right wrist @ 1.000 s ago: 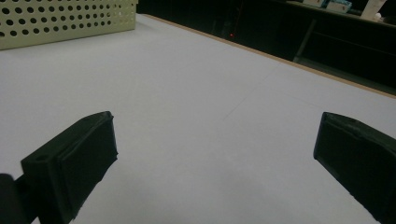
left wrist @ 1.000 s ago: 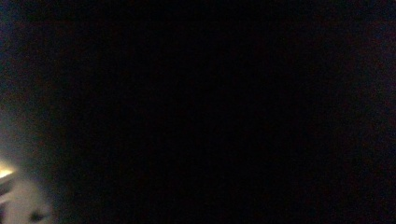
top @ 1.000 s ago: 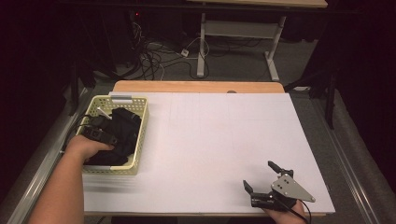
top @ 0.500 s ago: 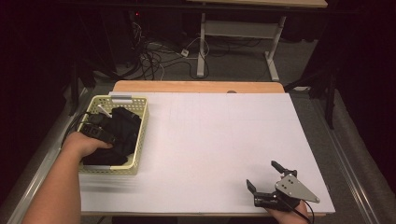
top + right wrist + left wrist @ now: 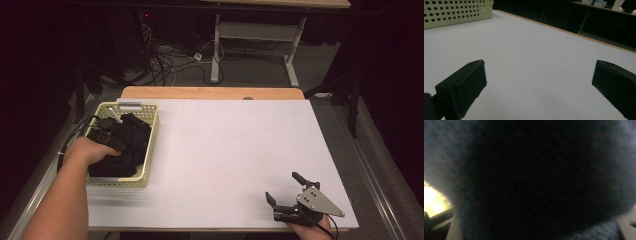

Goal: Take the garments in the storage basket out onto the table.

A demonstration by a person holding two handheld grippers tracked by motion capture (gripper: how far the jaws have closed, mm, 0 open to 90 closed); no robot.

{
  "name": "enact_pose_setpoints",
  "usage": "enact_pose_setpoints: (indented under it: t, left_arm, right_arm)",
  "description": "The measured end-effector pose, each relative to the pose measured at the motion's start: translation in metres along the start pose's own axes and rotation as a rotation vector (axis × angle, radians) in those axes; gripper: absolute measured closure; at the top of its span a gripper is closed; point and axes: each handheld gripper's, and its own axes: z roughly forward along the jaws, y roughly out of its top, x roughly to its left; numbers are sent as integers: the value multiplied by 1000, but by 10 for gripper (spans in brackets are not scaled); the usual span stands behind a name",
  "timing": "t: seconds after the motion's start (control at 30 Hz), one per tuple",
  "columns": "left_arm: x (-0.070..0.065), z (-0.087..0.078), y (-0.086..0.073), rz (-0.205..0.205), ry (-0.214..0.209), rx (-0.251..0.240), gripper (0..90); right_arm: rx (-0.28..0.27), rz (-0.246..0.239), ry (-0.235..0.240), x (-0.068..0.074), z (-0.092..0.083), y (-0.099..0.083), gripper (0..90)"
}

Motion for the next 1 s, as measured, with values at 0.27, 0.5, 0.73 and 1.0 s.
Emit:
enact_pose_setpoints:
  t: [0.27, 0.5, 0.73, 1.0]
  left_arm:
    - [-2, -6, 4, -13, -9, 33, 403]
    - [-3, -12, 7, -10, -17, 59, 430]
    - [-6, -25, 11, -6, -19, 78, 447]
    - [-13, -42, 12, 11, -27, 87, 465]
  right_arm:
    - [-1, -4, 4, 1, 0, 0, 1]
    - [1, -3, 3, 0, 0, 0, 1]
    - [2, -2, 5, 0, 0, 0, 1]
    - [3, -7, 9, 1, 2, 0, 1]
